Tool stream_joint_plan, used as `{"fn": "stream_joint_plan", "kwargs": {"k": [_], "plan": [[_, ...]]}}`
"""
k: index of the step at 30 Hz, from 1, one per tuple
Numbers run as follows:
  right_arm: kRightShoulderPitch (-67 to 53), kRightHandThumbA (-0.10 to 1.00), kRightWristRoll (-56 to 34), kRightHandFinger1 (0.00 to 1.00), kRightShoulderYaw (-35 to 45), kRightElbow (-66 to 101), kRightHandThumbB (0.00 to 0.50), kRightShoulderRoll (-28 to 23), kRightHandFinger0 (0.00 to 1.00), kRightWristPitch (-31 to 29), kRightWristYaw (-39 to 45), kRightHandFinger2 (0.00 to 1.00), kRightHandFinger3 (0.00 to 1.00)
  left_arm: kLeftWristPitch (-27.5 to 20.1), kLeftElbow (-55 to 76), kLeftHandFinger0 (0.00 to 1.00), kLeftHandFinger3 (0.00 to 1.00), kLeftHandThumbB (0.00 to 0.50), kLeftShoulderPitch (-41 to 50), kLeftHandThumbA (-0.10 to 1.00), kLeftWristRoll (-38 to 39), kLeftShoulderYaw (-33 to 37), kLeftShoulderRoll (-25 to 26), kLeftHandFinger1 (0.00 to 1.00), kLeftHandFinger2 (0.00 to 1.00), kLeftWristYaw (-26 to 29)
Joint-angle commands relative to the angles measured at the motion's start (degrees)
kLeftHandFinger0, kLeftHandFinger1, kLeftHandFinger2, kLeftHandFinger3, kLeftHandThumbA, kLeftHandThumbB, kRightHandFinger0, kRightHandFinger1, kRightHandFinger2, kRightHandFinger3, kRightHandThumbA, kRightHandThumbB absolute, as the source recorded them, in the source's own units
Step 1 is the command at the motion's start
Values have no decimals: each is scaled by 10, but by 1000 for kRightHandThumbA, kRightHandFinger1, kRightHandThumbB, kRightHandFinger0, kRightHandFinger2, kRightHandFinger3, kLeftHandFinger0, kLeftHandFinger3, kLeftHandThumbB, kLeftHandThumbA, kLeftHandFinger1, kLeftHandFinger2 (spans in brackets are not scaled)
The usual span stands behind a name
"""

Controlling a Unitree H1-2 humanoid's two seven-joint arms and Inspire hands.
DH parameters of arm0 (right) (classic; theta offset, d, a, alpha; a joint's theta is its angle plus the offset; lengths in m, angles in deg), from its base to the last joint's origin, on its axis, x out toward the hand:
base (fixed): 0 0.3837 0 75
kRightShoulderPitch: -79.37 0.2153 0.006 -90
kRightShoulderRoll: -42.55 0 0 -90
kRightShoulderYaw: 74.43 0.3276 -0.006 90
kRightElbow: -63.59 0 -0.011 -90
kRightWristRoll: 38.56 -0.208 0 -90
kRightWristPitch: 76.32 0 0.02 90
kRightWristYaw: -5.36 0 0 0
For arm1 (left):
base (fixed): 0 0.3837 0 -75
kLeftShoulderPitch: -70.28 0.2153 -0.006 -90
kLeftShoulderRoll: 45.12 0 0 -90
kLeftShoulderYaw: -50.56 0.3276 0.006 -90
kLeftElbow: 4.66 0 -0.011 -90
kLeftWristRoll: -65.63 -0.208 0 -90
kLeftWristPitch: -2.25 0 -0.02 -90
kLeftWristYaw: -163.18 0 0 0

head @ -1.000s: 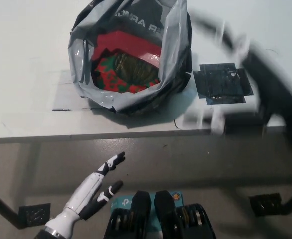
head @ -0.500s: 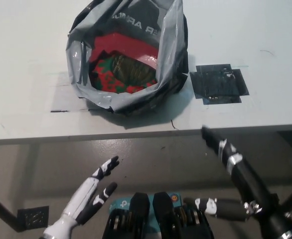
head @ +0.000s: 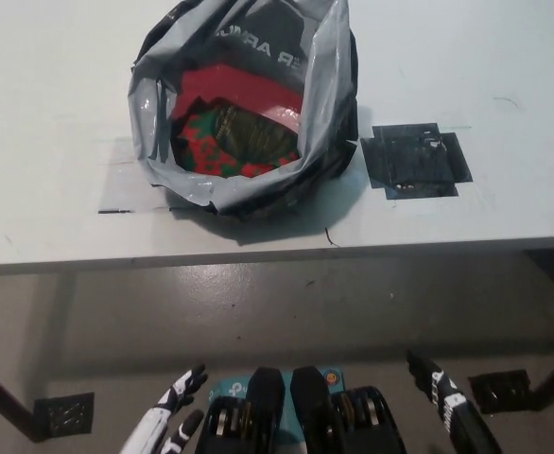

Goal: The robot uses its right hand to pick up a bag of coffee beans and puts it in the black plastic bag, then the robot grabs the top of the bag and lifts it.

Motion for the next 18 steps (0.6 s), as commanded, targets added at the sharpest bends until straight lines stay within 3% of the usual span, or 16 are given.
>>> {"fn": "stream_joint_plan", "kwargs": {"k": [1, 10, 14, 15, 18], "plan": [[-2, 1000, 10, 1000, 24, -42, 315, 17, 1000, -223, -86, 1000, 1000, -98, 23, 1000, 1000, 299, 14, 978, 47, -29, -16, 1000, 1000, 53], [10, 1000, 20, 1000, 18, -53, 302, 18, 1000, -223, -96, 1000, 1000, -100, 20, 1000, 1000, 290, 16, 970, 51, -41, -13, 1000, 1000, 50], [4, 1000, 35, 1000, 12, -47, 277, 14, 1000, -223, -106, 1000, 1000, -102, 22, 1000, 1000, 295, 23, 969, 51, -42, -16, 1000, 1000, 50], [5, 1000, 40, 1000, 8, -46, 252, 10, 1000, -223, -110, 1000, 1000, -102, 22, 1000, 1000, 304, 23, 973, 50, -42, -16, 1000, 1000, 50], [6, 1000, 43, 1000, -2, -45, 251, 2, 1000, -223, -118, 1000, 1000, -100, 25, 1000, 1000, 308, 24, 979, 46, -43, -16, 1000, 1000, 51]]}}
